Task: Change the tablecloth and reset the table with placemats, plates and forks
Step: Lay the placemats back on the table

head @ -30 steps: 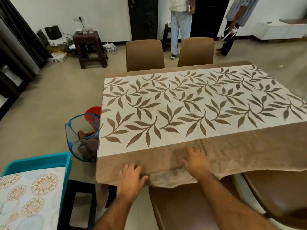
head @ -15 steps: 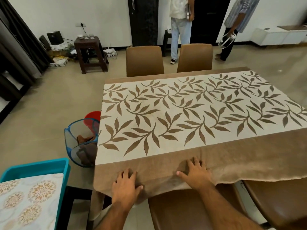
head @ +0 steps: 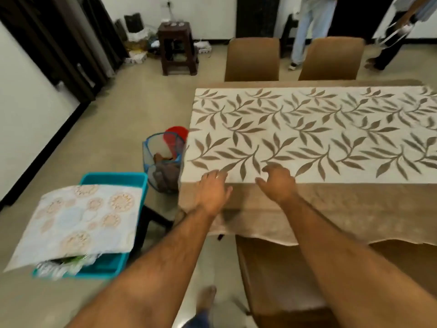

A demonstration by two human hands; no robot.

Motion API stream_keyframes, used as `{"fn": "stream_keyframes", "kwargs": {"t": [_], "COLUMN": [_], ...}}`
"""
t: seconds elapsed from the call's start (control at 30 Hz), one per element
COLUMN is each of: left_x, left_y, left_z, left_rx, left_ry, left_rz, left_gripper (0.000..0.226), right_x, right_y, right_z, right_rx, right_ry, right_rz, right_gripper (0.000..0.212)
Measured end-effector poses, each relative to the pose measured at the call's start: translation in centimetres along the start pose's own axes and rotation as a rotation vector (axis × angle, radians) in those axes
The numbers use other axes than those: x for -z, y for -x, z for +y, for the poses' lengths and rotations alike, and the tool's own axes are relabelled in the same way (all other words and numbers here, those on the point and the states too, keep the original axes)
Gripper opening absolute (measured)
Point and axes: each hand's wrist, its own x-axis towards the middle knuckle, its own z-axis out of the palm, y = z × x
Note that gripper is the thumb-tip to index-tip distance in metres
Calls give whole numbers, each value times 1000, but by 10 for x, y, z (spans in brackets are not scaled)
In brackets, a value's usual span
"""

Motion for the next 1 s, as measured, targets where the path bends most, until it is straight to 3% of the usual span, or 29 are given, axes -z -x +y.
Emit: {"fn": "stream_keyframes", "kwargs": {"t": [0.17,0.3,0.47,0.6,0.77,1.0], "left_x": [36,62,98,119,130,146], "left_y": [35,73,131,168,193,204], "left_z": [-41,-95,-194,-289,-404,-504], "left_rx": [90,224,429,605,756,819], "left_ry": [-21,-11,-3,39,134,235], "left_rz": [86,96,121,175,148,108], "left_gripper": [46,47,49,45,41,39], "right_x": [0,-22,-62,-103,-153,-209], "right_y": [16,42,79,93,99,106], "right_z": [-76,-146,-246,-333,-420,-507], "right_rx": [129,214,353,462,489,443], "right_ry": [-89,-146,-187,-166,-140,-133], "right_rz": [2,-102,-235,-308,-357,-420], "right_gripper": [39,41,31,35,39,38]}}
